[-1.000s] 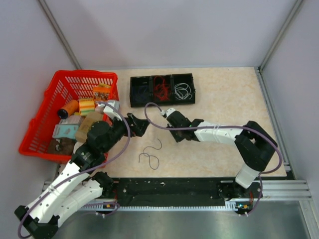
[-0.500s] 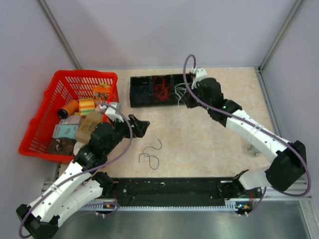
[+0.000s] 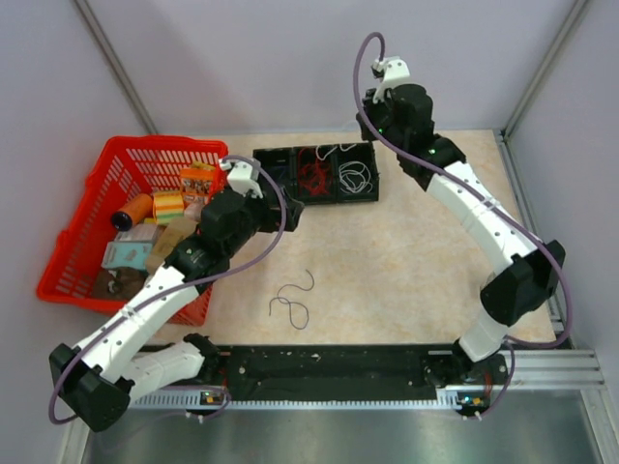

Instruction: Untangle the cables

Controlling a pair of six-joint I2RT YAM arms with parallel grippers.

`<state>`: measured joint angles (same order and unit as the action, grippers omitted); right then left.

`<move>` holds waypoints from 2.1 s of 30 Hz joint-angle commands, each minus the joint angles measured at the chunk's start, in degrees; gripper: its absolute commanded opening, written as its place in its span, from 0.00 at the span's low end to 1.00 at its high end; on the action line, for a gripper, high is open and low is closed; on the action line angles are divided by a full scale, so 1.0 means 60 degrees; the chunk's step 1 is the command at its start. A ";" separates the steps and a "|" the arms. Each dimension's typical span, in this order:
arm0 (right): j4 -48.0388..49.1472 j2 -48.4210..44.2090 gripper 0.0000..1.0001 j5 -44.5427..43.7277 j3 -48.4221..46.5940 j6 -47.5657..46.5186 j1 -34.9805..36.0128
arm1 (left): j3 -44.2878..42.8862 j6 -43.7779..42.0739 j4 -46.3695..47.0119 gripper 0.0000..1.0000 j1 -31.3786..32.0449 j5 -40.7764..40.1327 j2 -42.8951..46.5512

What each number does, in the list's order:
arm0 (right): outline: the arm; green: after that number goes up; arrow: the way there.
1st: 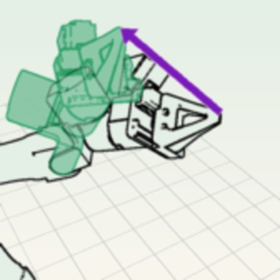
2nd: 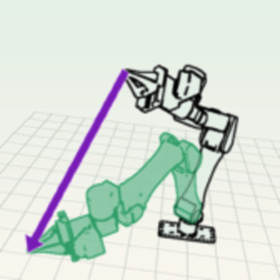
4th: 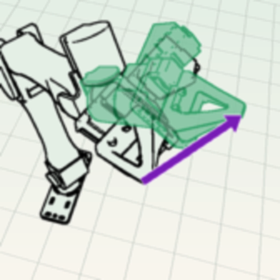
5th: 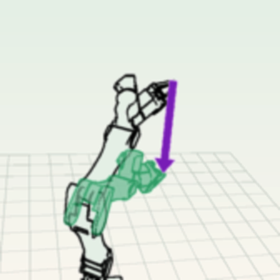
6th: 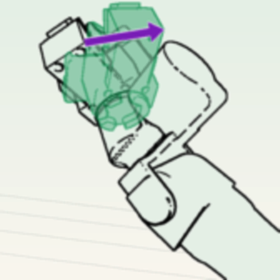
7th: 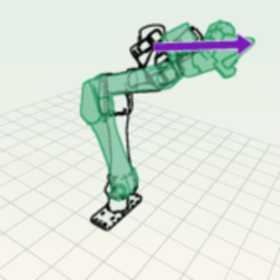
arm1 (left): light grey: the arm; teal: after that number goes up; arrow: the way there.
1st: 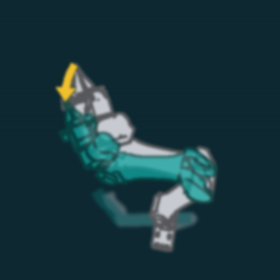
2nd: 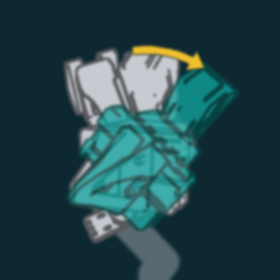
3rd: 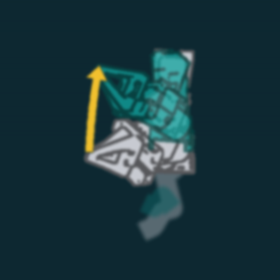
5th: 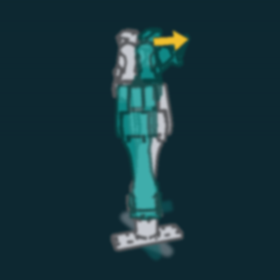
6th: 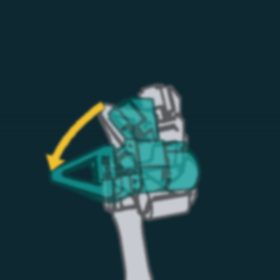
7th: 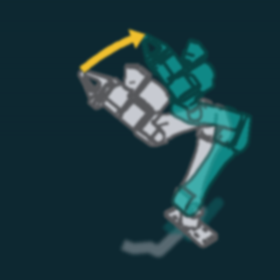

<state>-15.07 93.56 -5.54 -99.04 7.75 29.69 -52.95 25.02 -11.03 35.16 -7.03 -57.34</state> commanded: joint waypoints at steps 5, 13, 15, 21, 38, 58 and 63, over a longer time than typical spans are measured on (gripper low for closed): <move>-0.0126 0.1456 0.00 -0.0951 -0.0558 -0.1027 -0.0217 | -0.1179 -0.0858 0.0930 0.90 -0.0498 0.0467 -0.1090; 0.0504 0.2496 0.00 -0.0542 -0.0221 -0.0882 -0.0481 | -0.1855 -0.1240 0.0578 0.75 -0.0513 0.0014 -0.2133; 0.0621 0.2833 0.00 -0.0599 -0.0250 -0.0837 -0.0539 | -0.1621 -0.1181 0.0753 0.75 -0.0527 0.0130 -0.1987; 0.0608 0.2148 0.00 -0.0469 -0.0308 -0.0896 -0.0569 | -0.0918 -0.0859 0.1002 0.77 -0.0527 0.0438 -0.1693; 0.0241 0.0725 0.00 -0.0571 -0.0705 -0.1233 -0.0628 | 0.0270 -0.0273 0.1369 0.86 -0.0513 0.1464 -0.1386; -0.0096 -0.0710 0.00 0.0410 -0.1392 -0.0692 -0.0715 | 0.1237 -0.0302 0.1398 0.89 -0.0513 0.2035 -0.1122; -0.0154 -0.0404 0.00 0.0427 -0.1612 -0.0778 -0.0788 | 0.1266 -0.0302 0.1369 0.89 -0.0513 0.2035 -0.1034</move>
<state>-17.12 91.31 -3.44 -105.89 3.03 25.96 -45.32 22.85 -5.61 32.23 4.32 -65.67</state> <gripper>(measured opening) 0.008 0.888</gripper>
